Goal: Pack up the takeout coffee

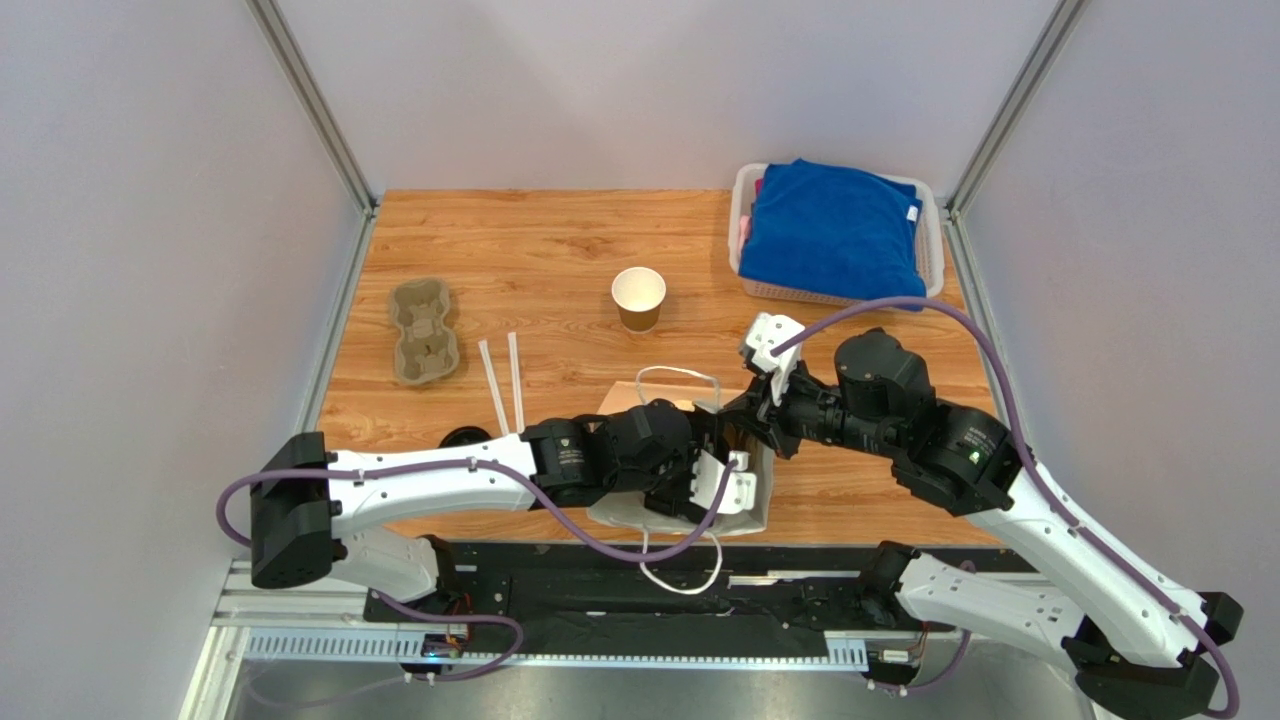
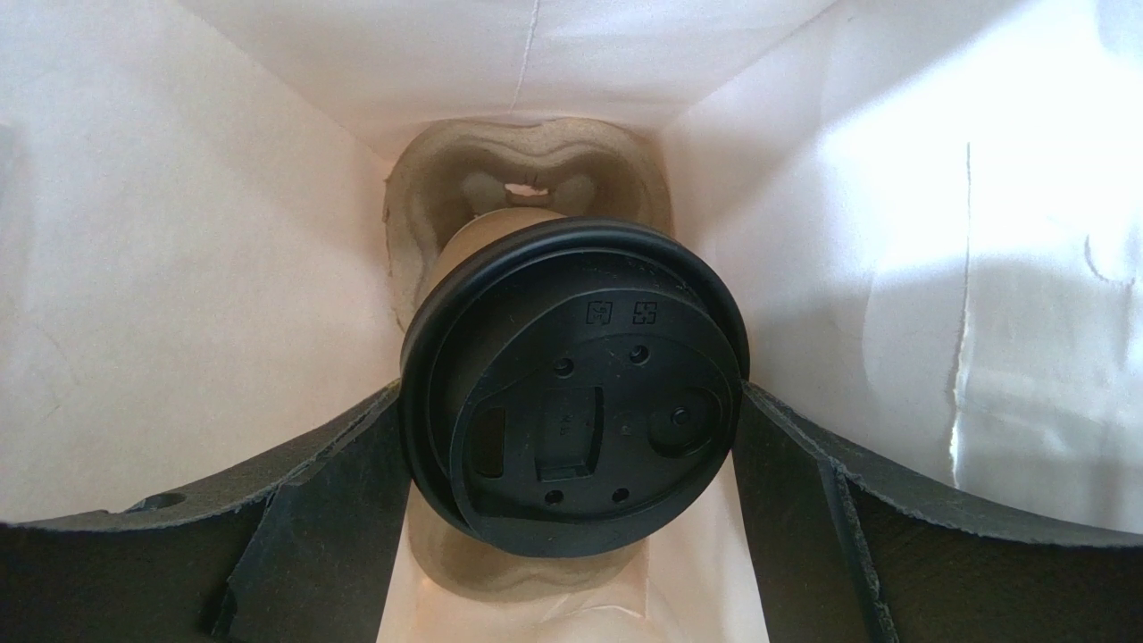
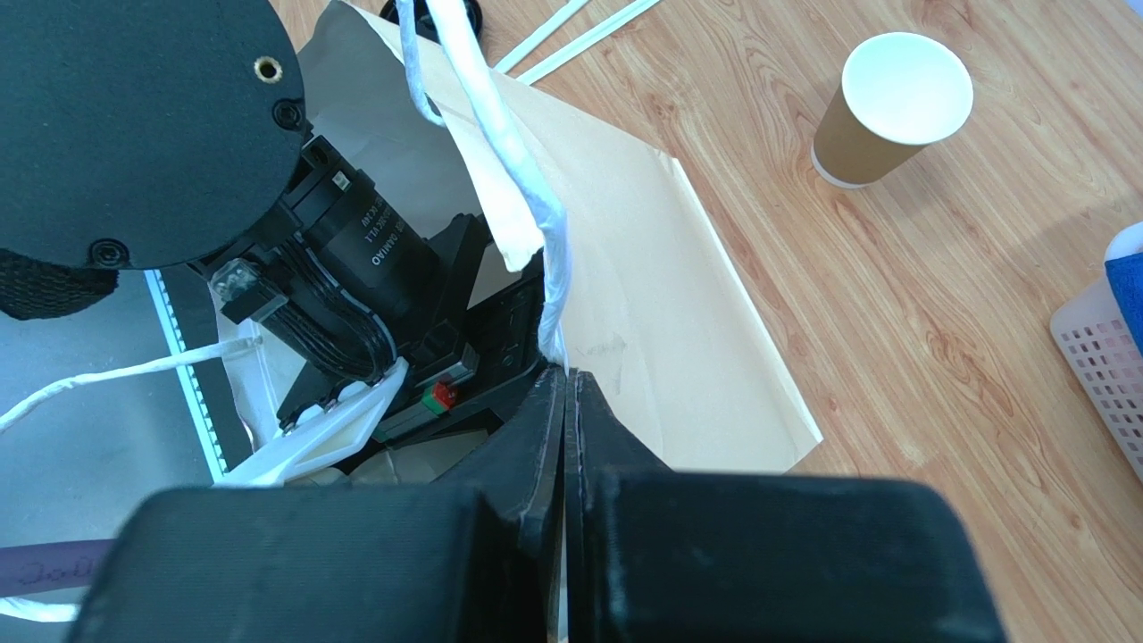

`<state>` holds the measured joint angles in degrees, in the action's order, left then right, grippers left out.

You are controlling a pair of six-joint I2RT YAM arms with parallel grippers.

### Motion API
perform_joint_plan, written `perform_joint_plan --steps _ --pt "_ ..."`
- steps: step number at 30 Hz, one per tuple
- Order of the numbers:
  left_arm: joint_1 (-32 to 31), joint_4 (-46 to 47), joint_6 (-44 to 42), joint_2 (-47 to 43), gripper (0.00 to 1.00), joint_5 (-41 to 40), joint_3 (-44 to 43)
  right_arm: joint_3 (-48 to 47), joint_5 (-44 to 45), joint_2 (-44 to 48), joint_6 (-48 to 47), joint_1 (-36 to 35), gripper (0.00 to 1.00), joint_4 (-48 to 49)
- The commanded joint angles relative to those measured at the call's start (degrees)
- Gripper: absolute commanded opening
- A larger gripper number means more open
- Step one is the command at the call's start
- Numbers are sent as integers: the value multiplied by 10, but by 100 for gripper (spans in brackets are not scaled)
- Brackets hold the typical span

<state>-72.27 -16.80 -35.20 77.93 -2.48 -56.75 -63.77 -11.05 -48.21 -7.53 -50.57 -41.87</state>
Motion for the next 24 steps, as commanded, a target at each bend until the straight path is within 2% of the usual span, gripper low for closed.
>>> perform_joint_plan --steps 1,18,24 --pt "-2 56 -23 9 38 15 -15 0 -15 6 12 -3 0 38" --pt "-22 128 -96 -17 38 11 34 10 -13 7 16 -3 0 43" --pt "-23 99 -66 -1 36 1 20 7 -10 7 14 -3 0 42"
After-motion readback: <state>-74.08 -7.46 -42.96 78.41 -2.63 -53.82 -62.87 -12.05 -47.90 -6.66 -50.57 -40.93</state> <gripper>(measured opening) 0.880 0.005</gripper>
